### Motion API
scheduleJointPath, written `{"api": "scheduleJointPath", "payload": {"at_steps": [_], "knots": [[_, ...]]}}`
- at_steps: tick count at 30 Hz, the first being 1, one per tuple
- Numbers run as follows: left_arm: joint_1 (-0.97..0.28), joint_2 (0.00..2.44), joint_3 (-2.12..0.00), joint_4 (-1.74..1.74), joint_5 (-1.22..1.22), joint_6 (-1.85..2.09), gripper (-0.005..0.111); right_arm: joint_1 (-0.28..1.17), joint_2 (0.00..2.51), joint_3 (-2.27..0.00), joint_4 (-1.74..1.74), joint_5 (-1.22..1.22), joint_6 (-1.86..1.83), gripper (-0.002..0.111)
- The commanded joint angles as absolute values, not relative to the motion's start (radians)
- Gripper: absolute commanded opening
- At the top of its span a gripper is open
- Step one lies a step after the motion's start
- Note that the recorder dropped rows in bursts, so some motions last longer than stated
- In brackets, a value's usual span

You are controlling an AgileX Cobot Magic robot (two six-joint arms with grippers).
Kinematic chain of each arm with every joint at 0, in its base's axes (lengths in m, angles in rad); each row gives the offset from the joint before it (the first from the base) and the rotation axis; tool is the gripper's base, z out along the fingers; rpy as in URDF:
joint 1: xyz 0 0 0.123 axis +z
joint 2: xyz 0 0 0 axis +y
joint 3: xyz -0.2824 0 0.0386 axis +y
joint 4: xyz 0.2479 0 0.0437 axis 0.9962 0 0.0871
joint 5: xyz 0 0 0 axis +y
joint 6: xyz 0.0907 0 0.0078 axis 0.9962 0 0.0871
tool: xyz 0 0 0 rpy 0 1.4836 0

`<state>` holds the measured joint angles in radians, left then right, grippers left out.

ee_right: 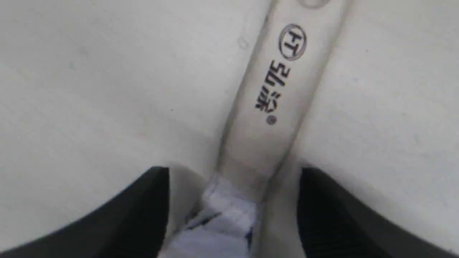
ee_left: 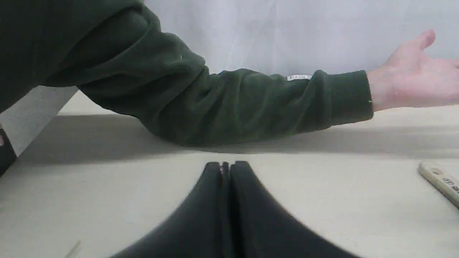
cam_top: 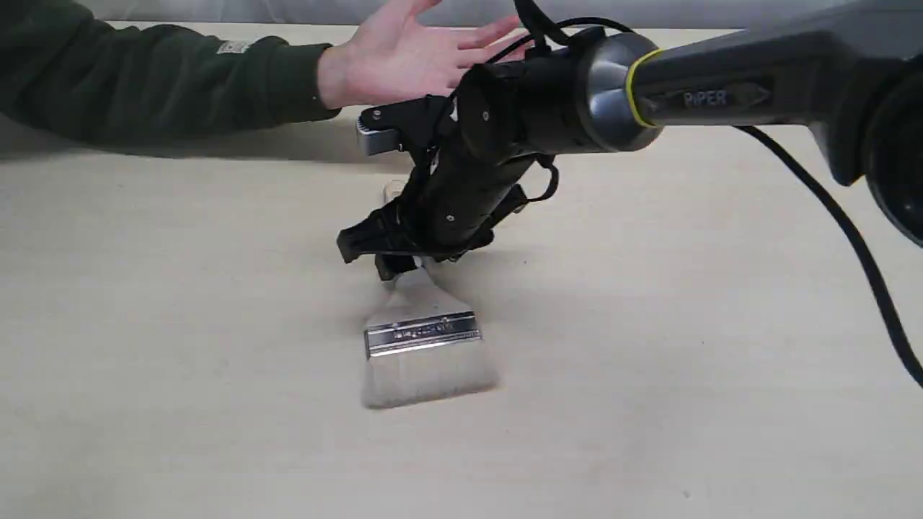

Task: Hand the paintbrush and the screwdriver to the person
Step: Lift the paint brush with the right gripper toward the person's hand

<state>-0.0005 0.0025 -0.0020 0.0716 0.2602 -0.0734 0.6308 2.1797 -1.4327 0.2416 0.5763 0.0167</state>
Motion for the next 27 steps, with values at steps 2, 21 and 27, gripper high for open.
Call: {"api": "scheduleJointPath", "payload": {"at_steps": [2, 21, 27], "knots": [[-0.007, 0.000, 0.000, 0.067, 0.251, -0.075, 0.000, 0.631, 2.223, -1.455, 0.208, 0.661, 0.042, 0.054], [-0.007, 0.000, 0.000, 0.067, 0.251, -0.075, 0.000, 0.631, 2.233, -1.477, -0.008, 0.870, 0.093, 0.023], [-0.007, 0.000, 0.000, 0.069, 0.248, -0.075, 0.000, 0.631, 2.223, -1.467, -0.066, 0.892, 0.086, 0.004]]}}
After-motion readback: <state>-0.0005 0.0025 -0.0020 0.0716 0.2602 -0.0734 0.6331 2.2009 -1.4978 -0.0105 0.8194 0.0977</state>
